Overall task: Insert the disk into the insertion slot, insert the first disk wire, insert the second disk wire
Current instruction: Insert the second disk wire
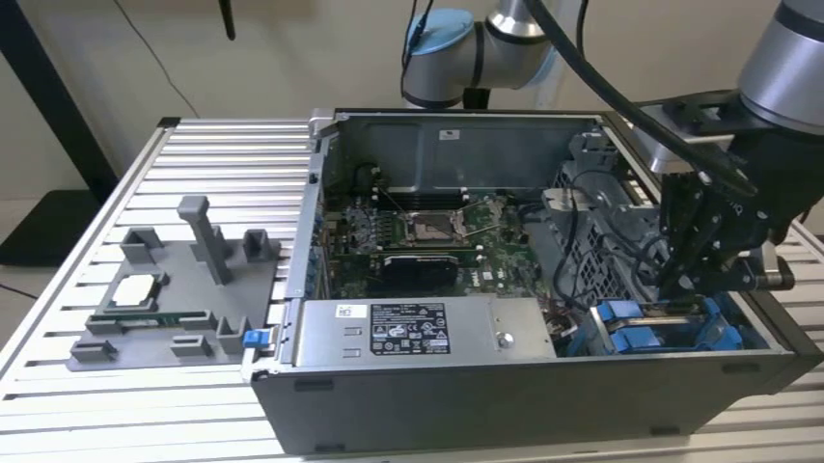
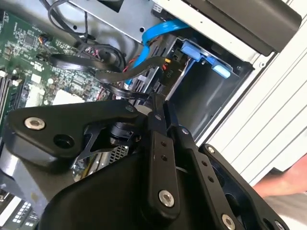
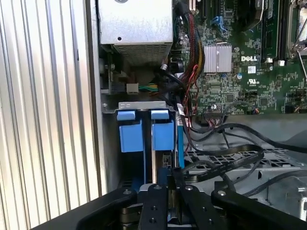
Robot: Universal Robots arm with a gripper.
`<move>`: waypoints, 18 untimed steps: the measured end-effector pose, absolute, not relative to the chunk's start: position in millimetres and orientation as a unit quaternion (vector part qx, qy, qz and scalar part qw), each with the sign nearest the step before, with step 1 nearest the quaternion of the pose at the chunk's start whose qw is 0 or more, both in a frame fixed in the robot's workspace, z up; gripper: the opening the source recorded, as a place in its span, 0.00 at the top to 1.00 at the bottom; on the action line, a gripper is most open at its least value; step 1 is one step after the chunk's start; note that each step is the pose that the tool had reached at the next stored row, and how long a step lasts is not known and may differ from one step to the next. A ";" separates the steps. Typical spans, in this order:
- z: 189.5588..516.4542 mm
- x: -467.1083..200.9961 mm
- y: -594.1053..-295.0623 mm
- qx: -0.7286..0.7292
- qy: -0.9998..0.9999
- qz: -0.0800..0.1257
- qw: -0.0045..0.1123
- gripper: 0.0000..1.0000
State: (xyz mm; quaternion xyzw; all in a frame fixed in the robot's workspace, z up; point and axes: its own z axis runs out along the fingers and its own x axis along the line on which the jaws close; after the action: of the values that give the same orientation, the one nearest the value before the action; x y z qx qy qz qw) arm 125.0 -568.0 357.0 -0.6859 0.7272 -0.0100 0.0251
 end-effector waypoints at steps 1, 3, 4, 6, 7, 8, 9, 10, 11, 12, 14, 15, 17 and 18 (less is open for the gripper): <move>356.9 125.0 -568.0 -0.686 0.727 -0.010 0.025 1.00; 356.7 125.0 -567.9 -0.686 0.727 -0.010 0.025 1.00; 356.4 125.0 -567.8 -0.686 0.727 -0.010 0.025 1.00; 354.8 125.0 -567.8 -0.686 0.727 -0.010 0.025 1.00; 353.8 125.0 -567.7 -0.686 0.727 -0.010 0.025 1.00; 352.9 125.0 -567.7 -0.686 0.727 -0.010 0.025 1.00; 352.2 125.0 -567.5 -0.686 0.727 -0.010 0.025 1.00; 351.7 125.1 -567.4 -0.686 0.727 -0.010 0.025 1.00; 351.2 125.2 -567.3 -0.686 0.727 -0.010 0.025 1.00; 350.9 125.7 -567.1 -0.686 0.727 -0.010 0.025 1.00; 350.3 127.6 -567.1 -0.687 0.726 -0.010 0.025 1.00; 350.1 128.6 -567.0 -0.687 0.726 -0.010 0.025 1.00; 349.4 129.2 -566.9 -0.689 0.725 -0.010 0.025 1.00; 348.8 129.2 -566.9 -0.689 0.724 -0.010 0.025 1.00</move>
State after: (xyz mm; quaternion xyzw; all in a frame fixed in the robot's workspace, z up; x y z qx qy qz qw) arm 129.2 -566.9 348.8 -0.6891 0.7242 -0.0098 0.0252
